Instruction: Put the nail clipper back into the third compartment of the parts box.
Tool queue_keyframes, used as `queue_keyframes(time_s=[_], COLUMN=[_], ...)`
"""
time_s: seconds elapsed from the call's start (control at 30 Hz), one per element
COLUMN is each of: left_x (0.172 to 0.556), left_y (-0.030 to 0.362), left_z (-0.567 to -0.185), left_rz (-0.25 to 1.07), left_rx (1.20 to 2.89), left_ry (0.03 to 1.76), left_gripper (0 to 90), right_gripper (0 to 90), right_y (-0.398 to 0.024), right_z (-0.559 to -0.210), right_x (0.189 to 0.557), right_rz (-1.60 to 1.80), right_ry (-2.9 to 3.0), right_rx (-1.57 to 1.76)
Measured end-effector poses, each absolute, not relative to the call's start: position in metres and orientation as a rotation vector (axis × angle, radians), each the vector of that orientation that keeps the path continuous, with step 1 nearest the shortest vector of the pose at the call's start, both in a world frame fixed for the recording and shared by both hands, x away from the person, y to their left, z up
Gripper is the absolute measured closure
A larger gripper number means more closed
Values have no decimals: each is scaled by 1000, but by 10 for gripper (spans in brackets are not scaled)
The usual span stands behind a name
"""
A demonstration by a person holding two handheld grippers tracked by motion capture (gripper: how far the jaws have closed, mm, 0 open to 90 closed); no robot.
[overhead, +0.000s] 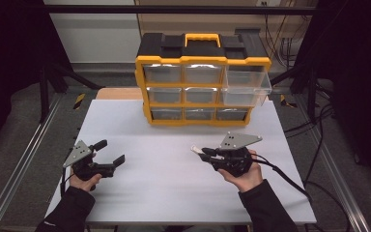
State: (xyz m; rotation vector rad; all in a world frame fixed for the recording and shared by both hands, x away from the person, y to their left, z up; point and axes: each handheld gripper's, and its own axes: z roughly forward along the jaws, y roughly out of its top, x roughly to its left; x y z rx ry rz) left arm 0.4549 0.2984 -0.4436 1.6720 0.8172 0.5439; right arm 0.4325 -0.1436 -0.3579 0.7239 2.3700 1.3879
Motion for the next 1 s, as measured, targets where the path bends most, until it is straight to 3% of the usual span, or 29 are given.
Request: queue_keyframes(time_s=[1.0], left_x=[455], left_y=[297], left_z=[-444], left_rz=[541], left_rx=[1677], left_ry=[816], left_gripper=[31], right_gripper=[771], right_y=[-160], right_z=[-312], right_x=[439], right_rz=[1446], right_ry=[2234], right_rx=[760])
